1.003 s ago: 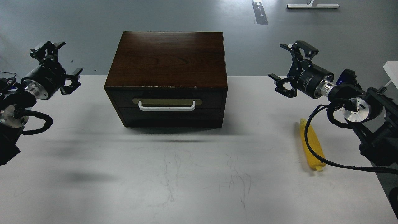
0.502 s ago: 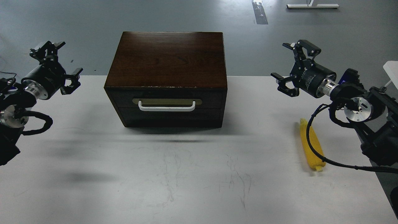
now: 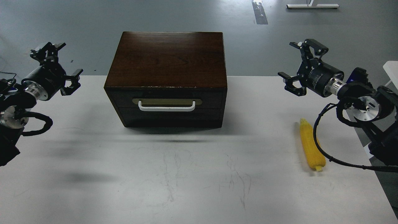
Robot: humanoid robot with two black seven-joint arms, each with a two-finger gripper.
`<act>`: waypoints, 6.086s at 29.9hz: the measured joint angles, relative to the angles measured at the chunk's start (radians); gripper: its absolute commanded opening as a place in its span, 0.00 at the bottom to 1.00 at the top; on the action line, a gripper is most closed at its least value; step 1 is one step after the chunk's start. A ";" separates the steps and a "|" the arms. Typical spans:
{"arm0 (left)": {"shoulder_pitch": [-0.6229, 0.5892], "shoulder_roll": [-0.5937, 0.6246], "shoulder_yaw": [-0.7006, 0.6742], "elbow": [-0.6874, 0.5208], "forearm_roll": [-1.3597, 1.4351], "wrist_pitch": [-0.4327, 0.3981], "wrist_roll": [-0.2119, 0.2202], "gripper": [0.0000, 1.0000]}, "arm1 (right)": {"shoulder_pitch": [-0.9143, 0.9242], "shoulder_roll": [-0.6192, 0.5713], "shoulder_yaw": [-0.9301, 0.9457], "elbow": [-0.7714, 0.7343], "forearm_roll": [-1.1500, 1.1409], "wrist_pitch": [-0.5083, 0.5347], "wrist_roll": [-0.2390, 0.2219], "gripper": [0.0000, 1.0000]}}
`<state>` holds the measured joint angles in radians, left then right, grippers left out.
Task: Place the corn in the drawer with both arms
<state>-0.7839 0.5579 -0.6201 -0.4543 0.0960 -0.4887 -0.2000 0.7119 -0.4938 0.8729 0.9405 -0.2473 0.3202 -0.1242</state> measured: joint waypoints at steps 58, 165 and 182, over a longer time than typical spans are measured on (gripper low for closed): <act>-0.361 0.394 0.000 -0.902 1.199 0.160 -0.289 0.98 | -0.047 -0.020 -0.009 0.006 0.000 0.000 0.002 1.00; -0.760 0.015 0.998 -0.920 2.068 0.163 -0.289 0.98 | -0.090 -0.012 -0.049 0.007 -0.006 0.000 0.004 1.00; -0.744 0.019 0.997 -0.911 2.086 0.167 -0.289 0.98 | -0.089 -0.018 -0.049 0.009 -0.005 0.000 0.004 1.00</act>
<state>-1.5282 0.5772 0.3770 -1.3656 2.1817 -0.3221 -0.4886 0.6231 -0.5122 0.8236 0.9496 -0.2520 0.3206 -0.1197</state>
